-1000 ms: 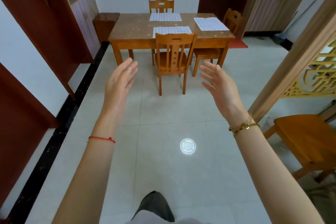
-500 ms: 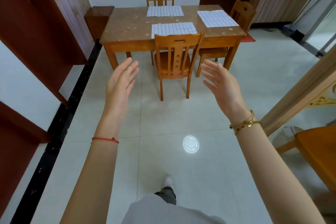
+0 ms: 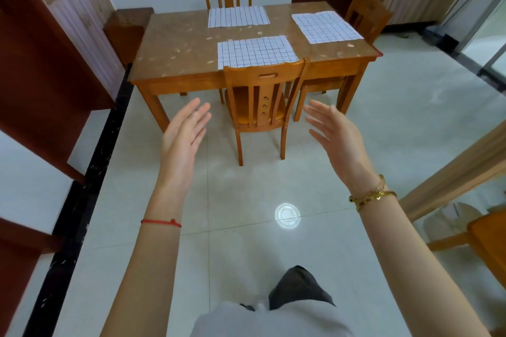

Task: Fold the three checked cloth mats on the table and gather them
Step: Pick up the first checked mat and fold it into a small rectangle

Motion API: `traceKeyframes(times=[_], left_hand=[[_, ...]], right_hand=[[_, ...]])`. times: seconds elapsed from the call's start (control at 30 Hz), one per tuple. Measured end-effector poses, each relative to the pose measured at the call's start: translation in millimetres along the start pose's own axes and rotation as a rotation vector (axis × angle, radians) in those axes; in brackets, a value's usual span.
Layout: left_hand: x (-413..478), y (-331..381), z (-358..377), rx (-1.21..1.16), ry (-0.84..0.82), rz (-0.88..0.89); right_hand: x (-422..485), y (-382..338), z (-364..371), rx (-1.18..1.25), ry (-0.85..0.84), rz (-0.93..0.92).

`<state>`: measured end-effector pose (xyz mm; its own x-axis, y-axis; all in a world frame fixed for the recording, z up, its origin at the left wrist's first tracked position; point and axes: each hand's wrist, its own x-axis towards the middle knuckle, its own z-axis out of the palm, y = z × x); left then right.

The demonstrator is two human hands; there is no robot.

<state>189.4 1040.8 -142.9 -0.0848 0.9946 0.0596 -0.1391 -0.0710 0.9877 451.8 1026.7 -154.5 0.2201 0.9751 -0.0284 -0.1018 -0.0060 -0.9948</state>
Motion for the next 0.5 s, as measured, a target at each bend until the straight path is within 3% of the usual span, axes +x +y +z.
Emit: traceKeyframes(times=[0.5], left_hand=[[207.8, -28.6, 102.5, -0.015, 0.088, -0.013]], right_hand=[[246.3, 2.7, -23.5, 0.007, -0.055, 0.048]])
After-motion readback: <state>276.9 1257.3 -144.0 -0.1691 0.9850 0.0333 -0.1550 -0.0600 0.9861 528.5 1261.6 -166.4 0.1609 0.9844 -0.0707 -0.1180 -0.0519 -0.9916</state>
